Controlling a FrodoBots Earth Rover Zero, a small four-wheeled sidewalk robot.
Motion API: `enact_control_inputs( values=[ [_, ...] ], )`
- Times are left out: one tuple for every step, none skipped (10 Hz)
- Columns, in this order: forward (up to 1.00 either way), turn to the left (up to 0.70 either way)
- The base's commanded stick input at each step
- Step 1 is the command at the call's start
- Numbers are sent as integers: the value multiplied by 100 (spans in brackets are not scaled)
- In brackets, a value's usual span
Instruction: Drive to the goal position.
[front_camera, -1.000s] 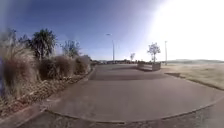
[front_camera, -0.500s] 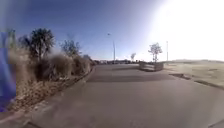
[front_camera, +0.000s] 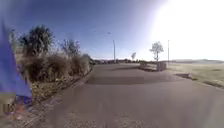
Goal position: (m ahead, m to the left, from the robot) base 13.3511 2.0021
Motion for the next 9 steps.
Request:
enact_control_inputs(
  values=[
    [70, 0],
    [70, 0],
    [70, 0],
    [70, 0],
    [70, 0],
    [70, 0],
    [70, 0],
    [70, 0],
    [70, 0]
  ],
)
